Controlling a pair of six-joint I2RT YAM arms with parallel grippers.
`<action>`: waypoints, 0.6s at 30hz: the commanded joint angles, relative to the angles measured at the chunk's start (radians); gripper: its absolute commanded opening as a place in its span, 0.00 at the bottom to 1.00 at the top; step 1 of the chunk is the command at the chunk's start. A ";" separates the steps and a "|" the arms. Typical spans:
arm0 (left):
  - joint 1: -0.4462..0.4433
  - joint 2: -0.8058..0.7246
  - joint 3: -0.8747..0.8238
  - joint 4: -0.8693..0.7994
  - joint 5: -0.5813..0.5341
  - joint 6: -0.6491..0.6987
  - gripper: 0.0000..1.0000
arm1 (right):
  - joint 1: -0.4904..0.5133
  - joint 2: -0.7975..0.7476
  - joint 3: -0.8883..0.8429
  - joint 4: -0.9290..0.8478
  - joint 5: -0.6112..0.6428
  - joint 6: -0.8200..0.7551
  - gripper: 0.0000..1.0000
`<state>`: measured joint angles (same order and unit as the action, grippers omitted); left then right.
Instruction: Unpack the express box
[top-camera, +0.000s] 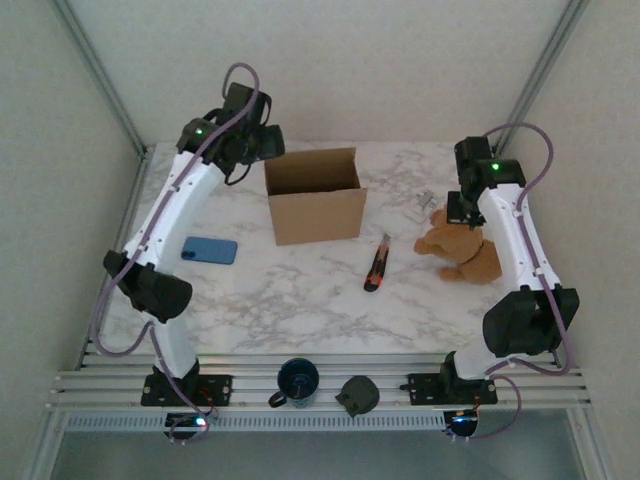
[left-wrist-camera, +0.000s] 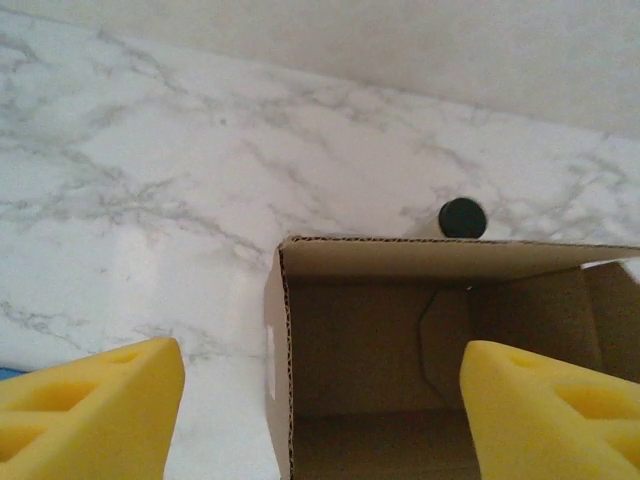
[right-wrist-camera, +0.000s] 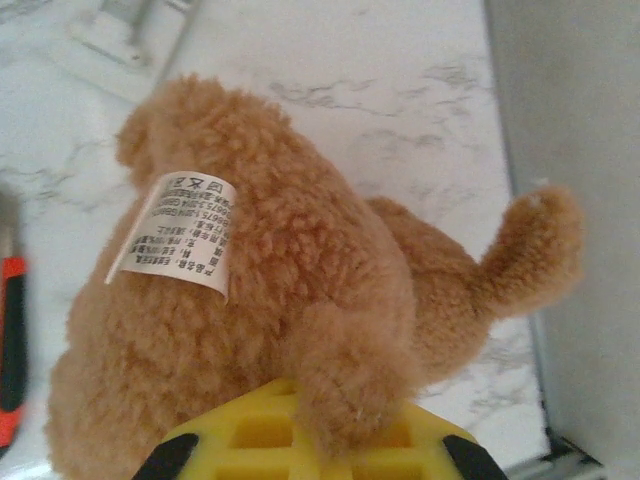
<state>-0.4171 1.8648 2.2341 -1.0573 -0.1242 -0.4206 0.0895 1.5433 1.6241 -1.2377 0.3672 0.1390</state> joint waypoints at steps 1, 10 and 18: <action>0.005 -0.041 0.000 -0.059 -0.015 0.008 0.77 | -0.001 -0.018 0.098 -0.080 0.202 -0.039 0.00; 0.005 -0.166 -0.126 0.006 -0.014 -0.002 0.80 | 0.033 -0.001 0.087 -0.141 0.219 -0.081 0.00; 0.005 -0.194 -0.203 0.028 -0.003 -0.008 0.78 | 0.138 0.101 -0.027 -0.085 0.070 -0.082 0.00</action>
<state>-0.4171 1.6924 2.0609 -1.0389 -0.1261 -0.4221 0.2024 1.6081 1.6344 -1.3373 0.4946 0.0669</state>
